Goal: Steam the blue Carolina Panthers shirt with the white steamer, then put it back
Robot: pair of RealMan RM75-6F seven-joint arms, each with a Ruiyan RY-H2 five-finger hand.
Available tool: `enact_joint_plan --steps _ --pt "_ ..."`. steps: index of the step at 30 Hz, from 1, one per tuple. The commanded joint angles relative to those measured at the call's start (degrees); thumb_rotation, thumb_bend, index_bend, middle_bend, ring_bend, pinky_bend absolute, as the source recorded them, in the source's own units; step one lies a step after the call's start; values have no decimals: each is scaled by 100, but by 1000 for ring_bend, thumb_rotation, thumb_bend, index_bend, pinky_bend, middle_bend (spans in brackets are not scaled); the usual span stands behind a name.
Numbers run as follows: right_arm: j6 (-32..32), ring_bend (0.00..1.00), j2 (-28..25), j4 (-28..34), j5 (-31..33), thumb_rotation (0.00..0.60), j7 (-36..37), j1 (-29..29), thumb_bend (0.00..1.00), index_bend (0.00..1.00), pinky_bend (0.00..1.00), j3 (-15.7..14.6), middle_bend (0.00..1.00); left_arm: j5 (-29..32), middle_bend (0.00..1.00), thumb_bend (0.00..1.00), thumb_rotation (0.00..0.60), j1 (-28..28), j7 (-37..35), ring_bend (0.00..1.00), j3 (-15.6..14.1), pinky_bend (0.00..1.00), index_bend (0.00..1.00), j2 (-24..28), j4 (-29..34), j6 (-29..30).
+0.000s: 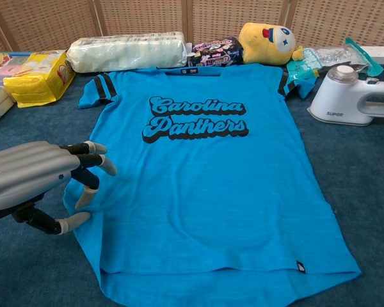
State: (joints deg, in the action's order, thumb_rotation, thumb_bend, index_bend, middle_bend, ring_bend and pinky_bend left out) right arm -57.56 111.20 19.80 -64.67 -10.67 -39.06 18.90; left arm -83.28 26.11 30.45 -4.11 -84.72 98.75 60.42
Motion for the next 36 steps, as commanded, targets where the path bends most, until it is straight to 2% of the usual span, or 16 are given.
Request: enact_joint_plan --steps 1,4,9,17,22,28,36 --pt "67 592 98 -181 -14 600 74 -50 365 590 585 14 591 4 208 444 512 -3 1 72 0 200 633 5 9 10" --pt "89 624 136 -293 -62 600 170 -72 366 626 631 -2 630 11 208 444 512 0 5 72 -6 200 634 6 15 7" --pt "142 653 162 -351 -109 600 362 -116 366 657 649 14 658 6 208 443 509 2 13 72 -15 200 634 -3 32 19" --pt "313 698 27 -54 -83 600 1052 -110 365 685 674 126 692 21 208 443 512 -15 11 72 -34 200 634 9 25 45" --pt "272 705 -77 199 -6 600 1465 -57 364 689 678 262 696 7 208 444 513 -21 -7 72 -34 200 634 2 9 69" --pt "21 708 -299 559 -99 600 1803 98 362 689 679 247 697 -10 208 444 512 -12 -13 72 -26 200 633 -14 -20 76" --pt "-258 708 -742 1374 -126 600 1994 355 355 689 679 281 696 -7 208 443 514 6 6 72 -19 200 634 -52 -37 58"
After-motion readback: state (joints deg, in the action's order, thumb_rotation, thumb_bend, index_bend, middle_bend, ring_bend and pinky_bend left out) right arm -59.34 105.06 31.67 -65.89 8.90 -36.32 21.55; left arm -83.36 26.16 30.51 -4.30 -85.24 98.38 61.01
